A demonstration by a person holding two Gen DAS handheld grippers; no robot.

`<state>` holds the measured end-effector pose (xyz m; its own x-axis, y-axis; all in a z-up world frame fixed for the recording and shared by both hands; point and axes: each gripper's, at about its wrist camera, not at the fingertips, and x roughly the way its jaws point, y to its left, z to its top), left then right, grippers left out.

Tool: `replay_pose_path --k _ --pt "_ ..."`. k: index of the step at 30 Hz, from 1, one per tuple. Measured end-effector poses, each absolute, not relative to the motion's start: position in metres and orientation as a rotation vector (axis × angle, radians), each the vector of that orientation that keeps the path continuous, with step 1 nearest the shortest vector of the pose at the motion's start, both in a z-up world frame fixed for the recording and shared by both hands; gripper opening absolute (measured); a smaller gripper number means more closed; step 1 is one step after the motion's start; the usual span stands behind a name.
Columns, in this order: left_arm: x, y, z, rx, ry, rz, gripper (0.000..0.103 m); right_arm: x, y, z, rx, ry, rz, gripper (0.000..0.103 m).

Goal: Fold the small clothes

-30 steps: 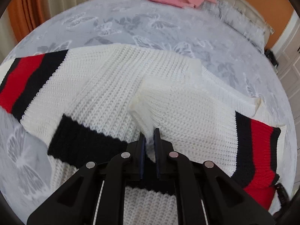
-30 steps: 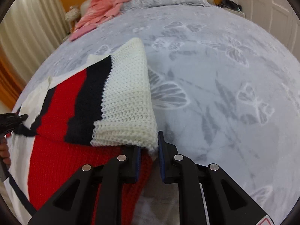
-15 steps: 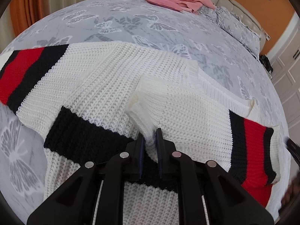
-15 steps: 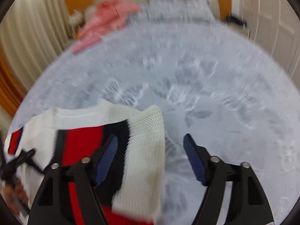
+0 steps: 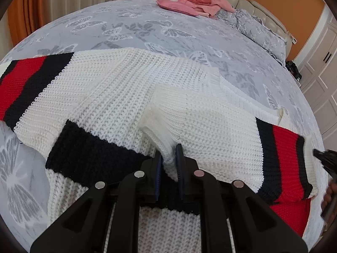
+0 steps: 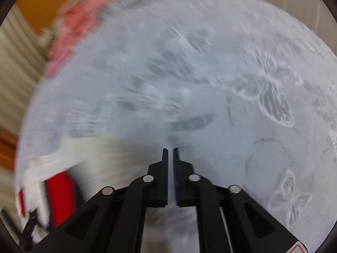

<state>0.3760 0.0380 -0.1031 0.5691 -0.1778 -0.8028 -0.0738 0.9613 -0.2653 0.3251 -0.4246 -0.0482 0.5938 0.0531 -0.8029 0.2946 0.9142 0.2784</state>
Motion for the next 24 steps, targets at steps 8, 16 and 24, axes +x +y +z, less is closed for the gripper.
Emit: replay_pose_path --k 8,16,24 --pt "0.376 0.032 -0.101 -0.26 0.969 -0.023 0.013 0.265 -0.354 -0.086 0.191 1.047 -0.031 0.003" --pt "0.348 0.1 -0.075 -0.588 0.876 -0.004 0.055 0.24 -0.333 -0.052 0.094 0.99 -0.085 0.012" --pt "0.316 0.307 -0.07 -0.947 0.703 0.421 0.078 0.138 -0.292 -0.045 0.06 0.98 0.024 0.035"
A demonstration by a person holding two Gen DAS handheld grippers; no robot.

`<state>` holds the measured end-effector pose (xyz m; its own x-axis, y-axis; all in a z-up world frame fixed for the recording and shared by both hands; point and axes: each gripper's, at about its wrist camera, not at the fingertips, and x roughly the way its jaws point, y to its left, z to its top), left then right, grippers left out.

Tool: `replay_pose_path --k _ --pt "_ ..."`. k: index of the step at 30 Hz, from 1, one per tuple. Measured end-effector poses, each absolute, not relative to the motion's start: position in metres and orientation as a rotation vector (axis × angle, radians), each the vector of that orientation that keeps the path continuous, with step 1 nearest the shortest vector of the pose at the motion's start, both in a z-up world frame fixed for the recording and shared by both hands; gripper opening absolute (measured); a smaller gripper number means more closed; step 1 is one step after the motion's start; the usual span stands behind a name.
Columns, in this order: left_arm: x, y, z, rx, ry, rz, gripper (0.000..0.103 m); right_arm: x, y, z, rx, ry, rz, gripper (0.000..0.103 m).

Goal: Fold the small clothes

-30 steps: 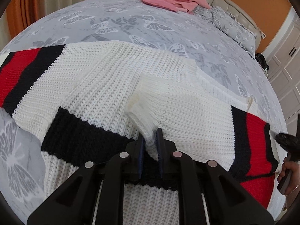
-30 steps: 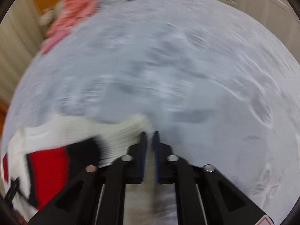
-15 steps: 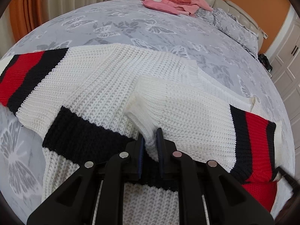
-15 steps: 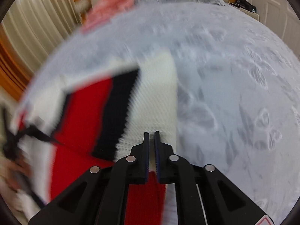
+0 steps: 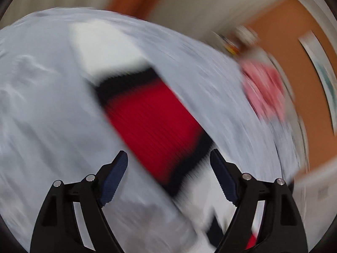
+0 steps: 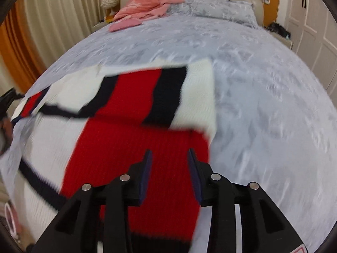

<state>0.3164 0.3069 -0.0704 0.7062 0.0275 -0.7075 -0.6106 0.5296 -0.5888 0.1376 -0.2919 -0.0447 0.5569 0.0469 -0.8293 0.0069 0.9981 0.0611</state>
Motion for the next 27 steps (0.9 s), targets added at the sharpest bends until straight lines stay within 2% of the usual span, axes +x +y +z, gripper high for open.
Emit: replay_pose_path --k 3,7,8,9,10,11,13,17,21,23,25,26,27 --pt "0.313 0.373 -0.083 -1.067 0.664 0.565 0.08 0.111 -0.274 -0.055 0.025 1.04 0.031 0.036" --pt "0.322 0.407 -0.094 -1.108 0.659 0.588 0.077 0.092 -0.26 -0.063 0.026 1.096 0.034 0.042" --pt "0.327 0.408 -0.092 -1.084 0.666 0.585 0.062 0.091 -0.261 -0.065 0.03 1.107 0.031 0.043" --pt "0.337 0.408 -0.092 -1.06 0.709 0.55 0.031 0.089 -0.261 -0.066 0.038 1.118 0.03 0.044" --pt "0.343 0.408 -0.092 -1.054 0.754 0.526 0.013 0.087 -0.261 -0.067 0.046 1.132 0.029 0.045" --pt "0.349 0.406 -0.087 -1.053 0.759 0.511 0.011 0.085 -0.259 -0.068 0.05 1.135 0.026 0.045" --pt "0.349 0.385 -0.06 -1.01 0.666 0.462 0.01 0.086 -0.258 -0.067 0.065 1.138 0.029 0.045" --pt "0.363 0.312 0.018 -0.821 0.606 0.258 0.01 0.091 -0.256 -0.057 0.093 1.107 0.034 0.045" --pt "0.345 0.182 0.089 -0.599 0.557 -0.053 0.01 0.097 -0.255 -0.047 0.125 1.064 0.036 0.046" --pt "0.329 0.117 0.097 -0.531 0.577 -0.195 0.011 0.098 -0.256 -0.044 0.137 1.052 0.037 0.046" --pt "0.317 0.048 0.075 -0.468 0.671 -0.289 0.016 0.098 -0.261 -0.044 0.148 1.044 0.031 0.05" --pt "0.312 0.024 0.059 -0.429 0.721 -0.304 0.022 0.099 -0.263 -0.045 0.153 1.045 0.03 0.051" --pt "0.309 0.0 0.039 -0.388 0.782 -0.299 0.041 0.101 -0.268 -0.046 0.162 1.053 0.03 0.052"
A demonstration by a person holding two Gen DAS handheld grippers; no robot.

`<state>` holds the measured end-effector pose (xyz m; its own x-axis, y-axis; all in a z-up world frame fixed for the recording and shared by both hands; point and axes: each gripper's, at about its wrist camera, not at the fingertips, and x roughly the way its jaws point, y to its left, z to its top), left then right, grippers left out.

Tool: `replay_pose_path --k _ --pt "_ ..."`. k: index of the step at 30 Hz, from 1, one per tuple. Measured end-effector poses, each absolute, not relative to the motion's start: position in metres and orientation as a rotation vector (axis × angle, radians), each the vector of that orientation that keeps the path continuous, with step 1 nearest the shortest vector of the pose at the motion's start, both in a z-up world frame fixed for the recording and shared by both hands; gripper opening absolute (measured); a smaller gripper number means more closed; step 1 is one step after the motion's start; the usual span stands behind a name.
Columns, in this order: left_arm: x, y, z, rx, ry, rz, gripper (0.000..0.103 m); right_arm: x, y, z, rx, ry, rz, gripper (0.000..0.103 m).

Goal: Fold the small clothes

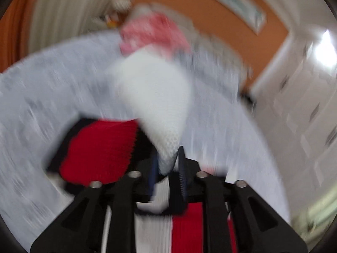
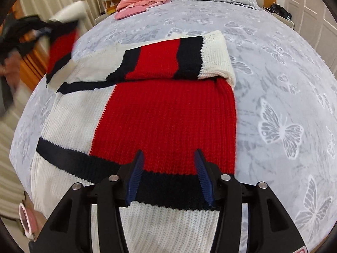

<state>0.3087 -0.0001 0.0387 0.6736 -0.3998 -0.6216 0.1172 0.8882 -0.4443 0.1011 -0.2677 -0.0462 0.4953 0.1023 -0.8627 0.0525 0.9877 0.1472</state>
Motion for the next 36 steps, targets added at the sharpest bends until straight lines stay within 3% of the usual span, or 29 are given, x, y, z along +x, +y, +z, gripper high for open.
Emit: replay_pose_path --k 2,4,6,12,20,21,22,29,31,32,33,34,36 --pt "0.296 -0.032 -0.005 -0.381 0.91 -0.274 0.06 0.106 -0.276 -0.046 0.176 1.063 0.033 0.052" --pt "0.28 -0.036 -0.032 -0.509 0.975 -0.307 0.064 0.114 -0.286 -0.04 0.198 1.05 0.043 0.057" --pt "0.266 -0.024 -0.044 -0.633 0.988 -0.305 0.082 0.132 -0.295 -0.033 0.233 1.031 0.066 0.063" --pt "0.28 0.049 -0.043 -0.829 0.898 -0.156 0.088 0.229 -0.295 -0.03 0.373 1.005 0.19 0.069" --pt "0.32 0.134 -0.079 -1.137 0.912 0.008 0.089 0.322 -0.295 -0.09 0.589 1.135 0.081 0.071" --pt "0.318 0.139 -0.083 -1.177 0.909 0.008 0.09 0.323 -0.288 -0.086 0.563 1.103 0.093 0.057" --pt "0.317 0.142 -0.087 -1.213 0.901 0.01 0.09 0.324 -0.281 -0.084 0.551 1.104 0.125 0.008" --pt "0.326 0.151 -0.089 -1.289 0.859 -0.012 0.09 0.325 -0.277 -0.02 0.434 0.942 0.143 0.01" --pt "0.329 0.156 -0.09 -1.315 0.835 -0.013 0.075 0.329 -0.278 -0.011 0.381 0.942 0.127 0.01" --pt "0.333 0.157 -0.091 -1.32 0.831 -0.017 0.047 0.329 -0.281 -0.009 0.369 0.946 0.126 0.01" --pt "0.337 0.157 -0.092 -1.329 0.829 -0.03 0.025 0.33 -0.281 -0.008 0.348 0.951 0.12 0.01" --pt "0.341 0.157 -0.093 -1.339 0.833 -0.028 0.016 0.329 -0.283 -0.007 0.336 0.954 0.119 0.01" --pt "0.343 0.159 -0.095 -1.342 0.838 -0.003 0.011 0.331 -0.287 -0.009 0.31 0.964 0.114 0.01"
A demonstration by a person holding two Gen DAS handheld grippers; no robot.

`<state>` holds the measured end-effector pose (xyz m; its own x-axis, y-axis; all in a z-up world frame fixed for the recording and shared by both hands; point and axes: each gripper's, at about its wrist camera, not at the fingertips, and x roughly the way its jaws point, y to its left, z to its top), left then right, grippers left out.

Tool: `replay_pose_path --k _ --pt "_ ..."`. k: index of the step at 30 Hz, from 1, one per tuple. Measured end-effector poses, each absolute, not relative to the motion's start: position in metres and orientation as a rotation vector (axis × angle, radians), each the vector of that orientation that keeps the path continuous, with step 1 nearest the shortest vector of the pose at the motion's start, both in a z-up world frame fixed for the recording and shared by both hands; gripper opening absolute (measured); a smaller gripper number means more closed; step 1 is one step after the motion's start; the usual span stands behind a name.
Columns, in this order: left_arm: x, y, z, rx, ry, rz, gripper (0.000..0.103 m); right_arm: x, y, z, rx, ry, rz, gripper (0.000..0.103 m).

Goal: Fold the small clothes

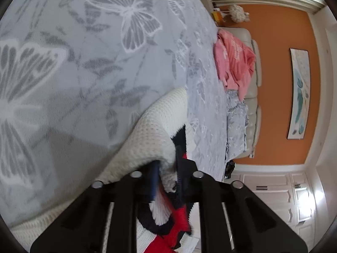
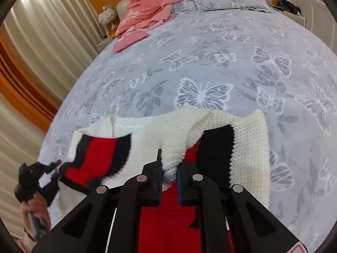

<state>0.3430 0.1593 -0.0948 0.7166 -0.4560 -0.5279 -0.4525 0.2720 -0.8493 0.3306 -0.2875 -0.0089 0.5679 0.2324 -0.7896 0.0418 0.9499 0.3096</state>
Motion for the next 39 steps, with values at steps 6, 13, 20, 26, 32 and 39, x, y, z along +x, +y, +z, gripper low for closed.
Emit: replay_pose_path --k 6,13,20,26,32,39 --pt "0.337 0.168 -0.114 -1.297 0.916 0.068 0.008 0.316 -0.338 -0.039 0.38 0.994 0.049 0.009" --pt "0.34 0.152 -0.115 -1.171 0.95 0.085 0.009 0.286 -0.369 -0.097 0.519 1.052 0.017 0.009" --pt "0.345 0.136 -0.099 -0.926 0.972 0.085 0.013 0.265 -0.377 -0.044 0.487 0.941 -0.049 0.024" --pt "0.339 0.134 -0.101 -0.883 0.936 0.096 0.013 0.293 -0.337 -0.081 0.331 1.155 0.067 0.015" --pt "0.304 0.159 -0.078 -0.963 0.974 0.0 0.059 0.233 -0.355 -0.038 0.388 1.036 0.014 0.026" --pt "0.182 0.198 -0.057 -0.795 1.029 0.0 0.084 0.069 -0.359 -0.029 0.341 1.097 0.0 0.062"
